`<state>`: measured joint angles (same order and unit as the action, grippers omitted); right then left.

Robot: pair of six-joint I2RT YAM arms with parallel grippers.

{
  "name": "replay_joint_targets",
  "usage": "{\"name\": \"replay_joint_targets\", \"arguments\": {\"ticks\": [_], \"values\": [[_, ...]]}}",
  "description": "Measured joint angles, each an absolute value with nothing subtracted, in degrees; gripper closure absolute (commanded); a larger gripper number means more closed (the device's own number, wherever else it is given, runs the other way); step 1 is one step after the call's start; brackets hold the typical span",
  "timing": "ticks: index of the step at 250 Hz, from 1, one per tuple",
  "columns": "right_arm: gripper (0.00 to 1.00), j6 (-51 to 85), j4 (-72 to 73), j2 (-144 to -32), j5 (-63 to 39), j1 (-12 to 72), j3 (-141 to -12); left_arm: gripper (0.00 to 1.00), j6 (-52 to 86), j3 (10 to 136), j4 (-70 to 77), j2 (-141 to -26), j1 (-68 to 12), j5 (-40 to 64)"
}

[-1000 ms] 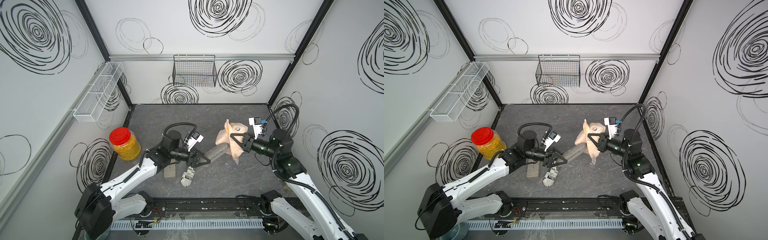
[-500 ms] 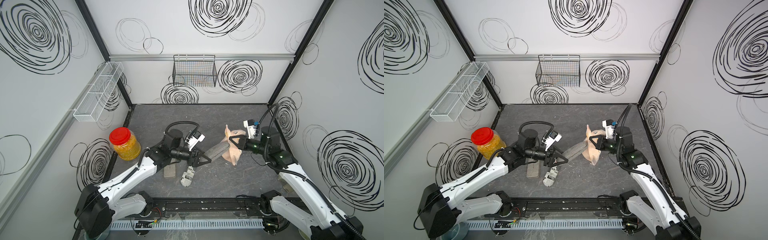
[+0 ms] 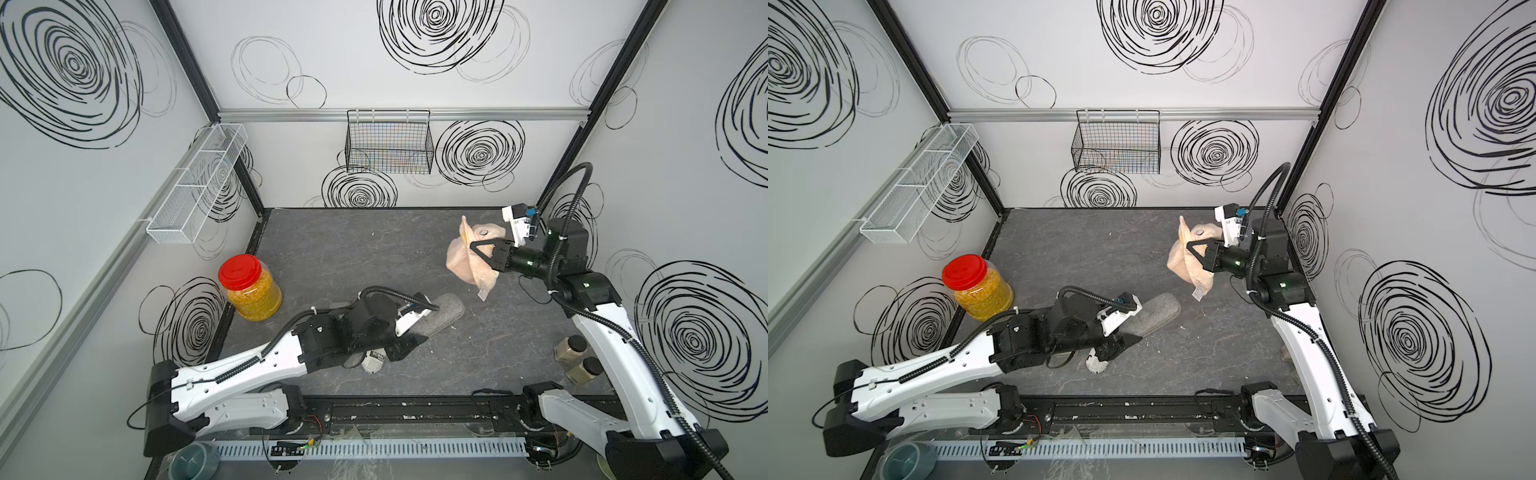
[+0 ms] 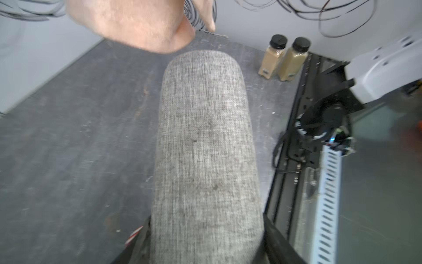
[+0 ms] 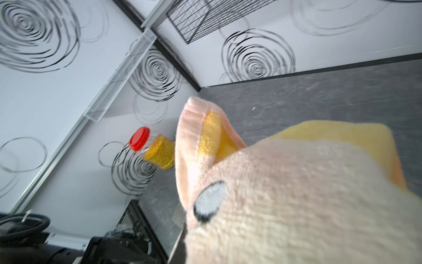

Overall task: Wipe the eyeglass case
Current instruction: Wipe the dirt from the eyeglass case.

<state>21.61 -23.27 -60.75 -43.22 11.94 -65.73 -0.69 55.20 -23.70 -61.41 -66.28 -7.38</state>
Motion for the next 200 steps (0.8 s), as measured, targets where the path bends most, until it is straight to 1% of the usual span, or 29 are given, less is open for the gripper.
{"name": "replay_joint_targets", "arguments": {"ticks": [20, 44, 69, 97, 115, 142, 178, 192, 200], "values": [[0.95, 21.1, -22.6, -61.8, -48.3, 12.4, -65.8, 0.45, -3.7, 55.3, -24.4, -61.9, -71.4, -18.5], [0.95, 20.4, -21.7, -63.7, -52.2, 13.9, -66.7, 0.45, -6.7, 55.7, -25.2, -63.8, -76.4, -28.9], [0.96, 19.0, -21.8, -67.5, -52.9, 17.6, -69.1, 0.45, -9.8, 56.6, -25.8, -67.1, -80.8, -37.5], [0.96, 16.9, -22.9, -71.7, -49.8, 23.8, -71.8, 0.45, -13.0, 57.1, -25.7, -70.3, -84.0, -44.5], [0.96, 15.9, -23.8, -73.4, -47.3, 27.5, -72.7, 0.45, -14.8, 57.1, -25.5, -71.4, -85.3, -47.4], [0.97, 15.0, -25.1, -74.1, -45.1, 30.8, -72.6, 0.45, -17.0, 57.1, -24.4, -72.2, -86.2, -49.8], [0.98, 13.4, -28.7, -74.4, -41.1, 31.0, -72.5, 0.44, -19.0, 57.1, -22.7, -72.4, -86.1, -51.5], [0.98, 12.8, -31.1, -74.6, -37.9, 30.8, -72.5, 0.43, -19.3, 57.1, -22.3, -72.4, -86.0, -51.7], [0.98, 12.6, -32.4, -74.6, -36.0, 30.6, -72.5, 0.44, -19.4, 57.0, -22.1, -72.4, -85.9, -51.7]]}}
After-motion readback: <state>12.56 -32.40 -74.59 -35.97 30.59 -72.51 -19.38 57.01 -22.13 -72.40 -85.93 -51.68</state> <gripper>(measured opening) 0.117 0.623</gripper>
